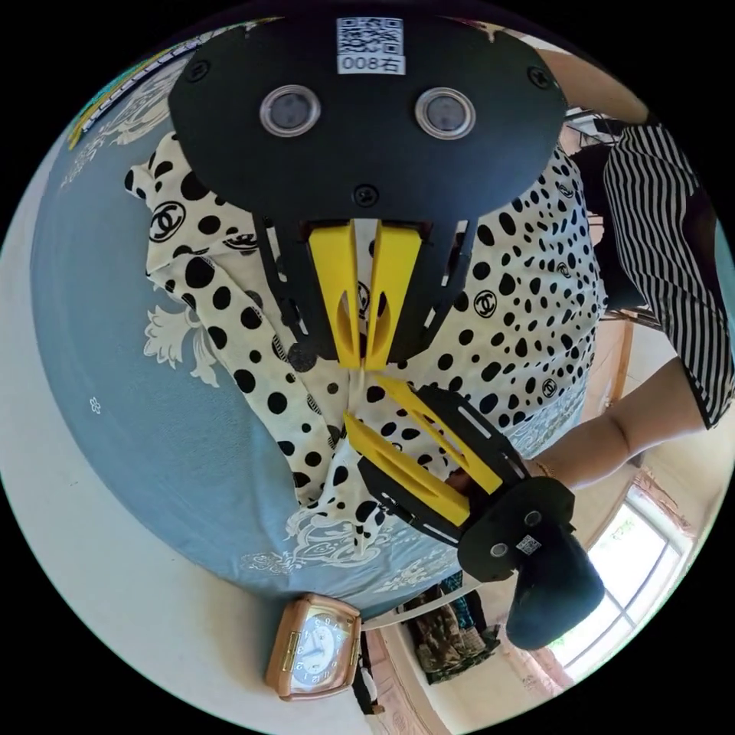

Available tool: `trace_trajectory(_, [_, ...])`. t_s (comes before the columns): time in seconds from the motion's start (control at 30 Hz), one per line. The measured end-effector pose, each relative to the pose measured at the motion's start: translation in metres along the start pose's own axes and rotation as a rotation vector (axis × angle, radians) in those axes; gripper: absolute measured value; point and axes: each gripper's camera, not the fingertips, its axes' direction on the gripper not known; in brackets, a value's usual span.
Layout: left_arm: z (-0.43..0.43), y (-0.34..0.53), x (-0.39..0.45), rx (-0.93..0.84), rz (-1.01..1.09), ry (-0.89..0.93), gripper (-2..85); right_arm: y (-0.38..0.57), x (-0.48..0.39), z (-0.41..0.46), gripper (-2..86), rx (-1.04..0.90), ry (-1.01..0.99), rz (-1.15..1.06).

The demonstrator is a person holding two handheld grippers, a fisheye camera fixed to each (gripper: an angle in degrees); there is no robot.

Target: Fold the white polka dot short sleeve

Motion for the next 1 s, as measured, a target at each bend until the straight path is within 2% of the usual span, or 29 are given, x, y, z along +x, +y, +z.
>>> trace_trajectory(0.13, [-0.003, -0.009, -0.01, -0.04, 0.062, 0.119, 3.8, 0.0, 0.025, -0.004, 1.1, 0.014, -0.151, 0.031])
trace_trajectory(0.2, [-0.007, -0.008, -0.021, -0.028, 0.044, 0.178, 2.4, 0.002, 0.05, -0.005, 1.0, 0.032, -0.299, 0.09])
trace_trajectory(0.33, [-0.007, -0.004, -0.053, -0.01, -0.078, 0.322, 1.4, 0.008, 0.075, -0.006, 1.2, 0.079, -0.398, 0.183])
trace_trajectory(0.43, [-0.003, 0.002, -0.07, -0.013, -0.149, 0.392, 1.3, 0.017, 0.074, -0.02, 1.8, 0.146, -0.313, 0.221])
trace_trajectory(0.47, [-0.004, 0.005, -0.075, -0.002, -0.166, 0.411, 1.3, 0.022, 0.07, -0.03, 2.2, 0.18, -0.23, 0.236])
trace_trajectory(0.7, [-0.023, 0.029, -0.092, 0.07, -0.242, 0.385, 1.9, 0.063, 0.017, -0.061, 1.1, 0.243, 0.07, 0.173])
trace_trajectory(0.83, [-0.026, 0.046, -0.112, 0.114, -0.313, 0.46, 1.8, 0.062, 0.017, -0.025, 0.4, 0.089, 0.147, 0.181])
trace_trajectory(1.0, [-0.044, 0.068, -0.125, 0.197, -0.361, 0.44, 1.1, 0.071, 0.022, -0.027, 0.1, 0.168, 0.154, 0.199])
